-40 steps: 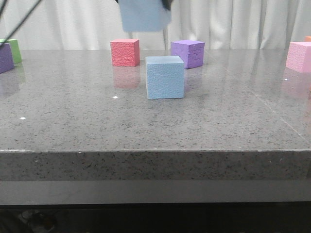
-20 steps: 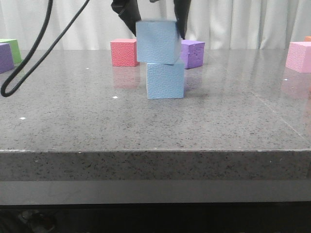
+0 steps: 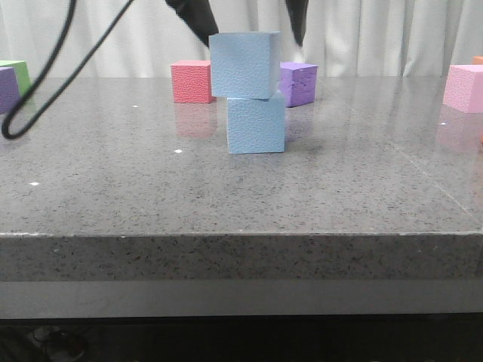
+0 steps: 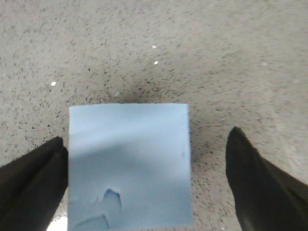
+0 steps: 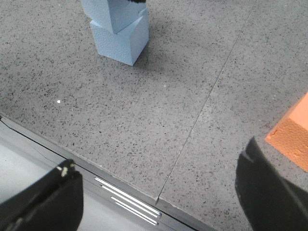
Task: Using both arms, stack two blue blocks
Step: 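Lower the held cube onto the centered cube and open the left gripper, then raise the left gripper away from the stack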
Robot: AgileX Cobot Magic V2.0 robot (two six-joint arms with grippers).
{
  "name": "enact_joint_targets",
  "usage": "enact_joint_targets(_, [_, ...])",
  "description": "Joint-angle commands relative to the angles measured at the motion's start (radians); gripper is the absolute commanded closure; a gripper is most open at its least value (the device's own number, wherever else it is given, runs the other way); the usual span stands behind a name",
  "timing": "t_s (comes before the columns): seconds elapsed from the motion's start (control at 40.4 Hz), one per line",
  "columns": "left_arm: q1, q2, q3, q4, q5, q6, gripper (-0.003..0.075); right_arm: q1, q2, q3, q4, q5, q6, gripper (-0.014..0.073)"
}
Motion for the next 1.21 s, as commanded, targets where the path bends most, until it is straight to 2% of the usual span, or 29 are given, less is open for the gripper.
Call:
enact_joint_targets(0.0, [-0.005, -0.121, -0.038, -0.022, -0.027, 0.071, 0.0088, -0.007, -0.005, -0.024, -0.003, -0.060, -0.009, -0.0051])
enact_joint_targets(0.148, [-0.002, -0.195, -0.034, -0.028, 0.014, 0.207, 0.0088, -0.007, -0.005, -0.024, -0.003, -0.060, -0.009, -0.0051])
enact_joint_targets(0.297, [0.037, -0.278, 0.003, -0.125, 0.020, 0.330, 0.0088, -0.007, -0.005, -0.024, -0.003, -0.060, -0.009, -0.0051])
enact_joint_targets(0.544, [0.159, -0.453, 0.204, -0.341, -0.046, 0.553, 0.0090, -0.007, -0.005, -0.024, -0.003, -0.060, -0.009, -0.0051])
enact_joint_targets(0.841, [0.215, -0.683, 0.594, -0.346, -0.200, 0.568, 0.0091, -0.007, -0.005, -0.024, -0.003, -0.060, -0.009, -0.0051])
enact_joint_targets(1.187, [0.215, -0.901, 0.929, -0.346, -0.235, 0.568, 0.0091, -0.007, -0.005, -0.024, -0.003, -0.060, -0.009, -0.0051])
